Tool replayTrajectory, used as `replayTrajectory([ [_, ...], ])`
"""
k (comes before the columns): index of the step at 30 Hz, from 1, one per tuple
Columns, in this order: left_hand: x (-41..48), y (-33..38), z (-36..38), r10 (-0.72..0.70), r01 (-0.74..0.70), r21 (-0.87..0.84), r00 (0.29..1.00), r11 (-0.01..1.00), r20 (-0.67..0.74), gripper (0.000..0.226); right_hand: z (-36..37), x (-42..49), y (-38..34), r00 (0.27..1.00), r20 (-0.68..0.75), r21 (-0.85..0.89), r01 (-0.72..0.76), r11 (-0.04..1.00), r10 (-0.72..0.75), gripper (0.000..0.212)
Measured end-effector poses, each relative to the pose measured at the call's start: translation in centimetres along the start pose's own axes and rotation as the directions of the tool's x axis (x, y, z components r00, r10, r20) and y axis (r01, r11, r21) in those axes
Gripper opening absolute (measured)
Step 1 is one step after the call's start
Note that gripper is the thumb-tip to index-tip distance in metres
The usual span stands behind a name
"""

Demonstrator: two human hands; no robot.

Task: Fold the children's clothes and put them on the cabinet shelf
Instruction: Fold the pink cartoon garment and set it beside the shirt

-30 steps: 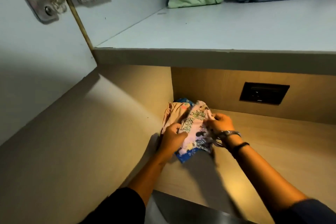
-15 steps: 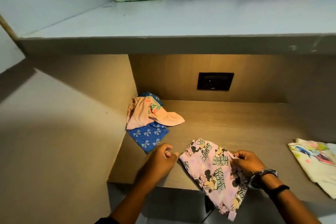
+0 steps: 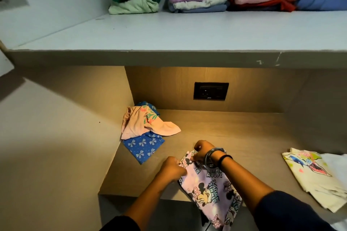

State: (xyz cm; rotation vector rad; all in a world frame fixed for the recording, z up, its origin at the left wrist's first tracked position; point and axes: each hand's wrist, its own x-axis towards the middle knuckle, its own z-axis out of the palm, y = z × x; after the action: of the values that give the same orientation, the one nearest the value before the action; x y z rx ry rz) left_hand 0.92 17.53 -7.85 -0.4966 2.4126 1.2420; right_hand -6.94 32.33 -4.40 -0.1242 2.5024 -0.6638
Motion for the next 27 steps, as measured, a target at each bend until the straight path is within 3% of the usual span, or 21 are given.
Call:
replayTrajectory([
  [1, -0.1, 0.3, -0.3, 0.004, -0.004, -0.007, 0.999, 1.000, 0.033, 0.018, 0.0, 0.1, 0.1, 0.999, 0.028, 0.032, 0.015, 0.999, -0.016, 0.027],
  [4, -1.1, 1.2, -1.5, 0.101, -0.097, -0.047, 0.991, 0.994, 0.091, 0.018, -1.0, -0.6, 0.9, 0.997, 0.053, 0.206, 0.052, 0.977, -0.064, 0.035],
  [7, -2.2, 2.7, -2.8, 0.232, -0.222, -0.080, 0.961, 0.972, 0.148, 0.018, -3.1, -2.6, 2.4, 0.980, 0.060, 0.466, 0.142, 0.873, -0.192, 0.017],
  [10, -3.0, 5.3, -3.3, 0.301, -0.284, -0.113, 0.933, 0.952, 0.197, 0.025, -4.9, -4.2, 3.9, 0.956, -0.019, 0.487, 0.264, 0.833, -0.292, 0.017],
  [13, -3.4, 8.4, -2.5, 0.304, -0.294, -0.075, 0.917, 0.953, 0.257, 0.027, -5.5, -5.0, 5.4, 0.950, -0.167, 0.517, 0.312, 0.797, -0.263, 0.019],
  [15, -3.4, 10.0, -1.5, 0.304, -0.295, -0.076, 0.910, 0.953, 0.281, 0.018, -5.2, -5.7, 6.6, 0.922, -0.360, 0.495, 0.319, 0.808, -0.144, 0.023],
  [18, -3.2, 10.8, -0.1, 0.231, -0.200, -0.141, 0.936, 0.970, 0.264, 0.015, -3.3, -8.2, 8.1, 0.798, -0.602, 0.380, 0.256, 0.889, 0.028, 0.033],
  [21, -2.6, 10.7, 1.1, 0.182, -0.121, -0.266, 0.958, 0.956, 0.219, 0.014, 1.4, -11.5, 8.8, 0.692, -0.712, 0.044, 0.213, 0.976, -0.119, 0.055],
  [22, -2.3, 10.7, 1.4, 0.169, -0.097, -0.310, 0.963, 0.946, 0.211, 0.015, 3.2, -12.1, 8.5, 0.713, -0.682, -0.050, 0.177, 0.983, -0.163, 0.068],
  [25, -1.2, 10.1, 1.2, 0.111, -0.049, -0.333, 0.979, 0.942, 0.170, 0.014, 7.4, -12.1, 7.3, 0.937, -0.349, -0.099, -0.008, 0.995, -0.027, 0.110],
  [27, -0.6, 8.9, 0.3, 0.026, 0.022, -0.340, 0.991, 0.940, 0.135, 0.011, 8.5, -11.0, 7.1, 0.981, -0.193, -0.208, -0.031, 0.978, -0.010, 0.112],
])
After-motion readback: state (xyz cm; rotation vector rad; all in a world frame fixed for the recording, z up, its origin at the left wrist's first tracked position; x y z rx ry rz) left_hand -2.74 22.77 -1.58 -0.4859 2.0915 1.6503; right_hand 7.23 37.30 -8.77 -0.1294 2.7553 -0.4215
